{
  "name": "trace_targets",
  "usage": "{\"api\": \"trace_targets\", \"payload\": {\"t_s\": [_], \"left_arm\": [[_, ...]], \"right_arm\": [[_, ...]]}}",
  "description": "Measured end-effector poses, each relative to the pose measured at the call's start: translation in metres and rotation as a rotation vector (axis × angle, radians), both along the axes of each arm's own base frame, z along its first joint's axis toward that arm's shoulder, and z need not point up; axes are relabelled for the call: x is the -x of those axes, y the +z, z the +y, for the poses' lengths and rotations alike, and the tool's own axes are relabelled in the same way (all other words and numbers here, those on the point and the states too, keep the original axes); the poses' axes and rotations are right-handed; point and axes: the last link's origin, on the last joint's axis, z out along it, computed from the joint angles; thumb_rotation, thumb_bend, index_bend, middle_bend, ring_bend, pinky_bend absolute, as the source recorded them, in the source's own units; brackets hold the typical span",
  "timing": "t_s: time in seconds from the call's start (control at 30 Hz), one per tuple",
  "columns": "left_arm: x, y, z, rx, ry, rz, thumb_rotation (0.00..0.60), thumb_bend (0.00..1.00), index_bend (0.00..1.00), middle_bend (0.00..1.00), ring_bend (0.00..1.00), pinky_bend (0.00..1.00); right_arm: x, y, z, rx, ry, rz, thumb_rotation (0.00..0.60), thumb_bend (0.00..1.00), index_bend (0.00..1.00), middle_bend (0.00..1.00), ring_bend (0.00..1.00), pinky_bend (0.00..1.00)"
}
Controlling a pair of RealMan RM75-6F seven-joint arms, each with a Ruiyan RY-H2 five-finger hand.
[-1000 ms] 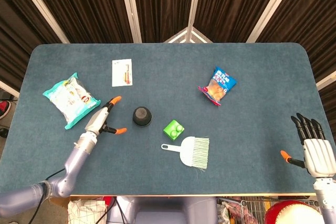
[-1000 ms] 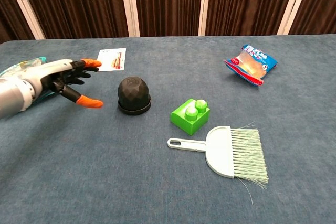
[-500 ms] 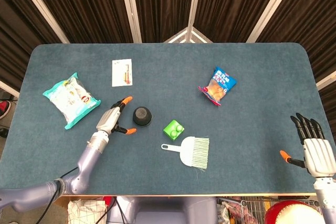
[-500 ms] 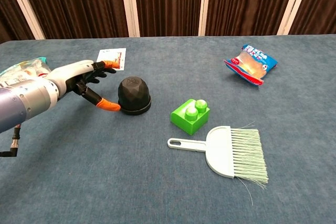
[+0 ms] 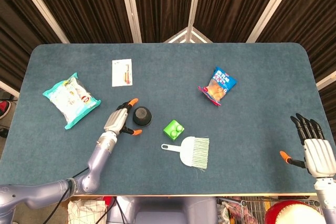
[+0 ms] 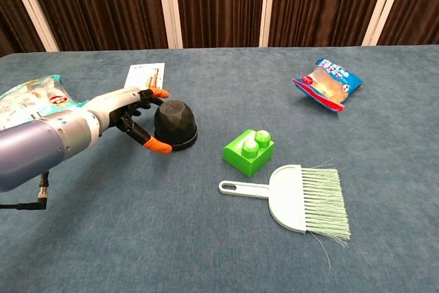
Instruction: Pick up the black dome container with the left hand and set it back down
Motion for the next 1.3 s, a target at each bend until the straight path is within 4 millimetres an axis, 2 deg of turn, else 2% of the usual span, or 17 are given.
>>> {"api": "trace_targets", "payload": {"t_s": [0.37,0.93,1.3], "left_arm": [[-0.008,-0.015,0.0,0.005,-0.009,0.0,0.6,0.11,0.02,0.16,0.0,0.0],[-0.017,-0.027,0.0,0.005,-0.021,0.001,0.6,0.29,0.02,0.26,0.0,0.0],[-0.015,-0.027,0.0,0.004,-0.023,0.007,0.6,0.34,0.02,0.26,0.0,0.0]], "right_arm": [[0.001,0.001,-0.001,0.002,0.001,-0.01,0.6,0.21,0.0,0.01,0.08,0.0],[0.0,0.0,-0.002,-0.024,0.005,-0.032,0.6,0.21,0.0,0.01,0.08,0.0],[0.001,-0.005,-0.003,-0.039,0.002,-0.033,0.6,0.21,0.0,0.01,0.08,0.0]]}}
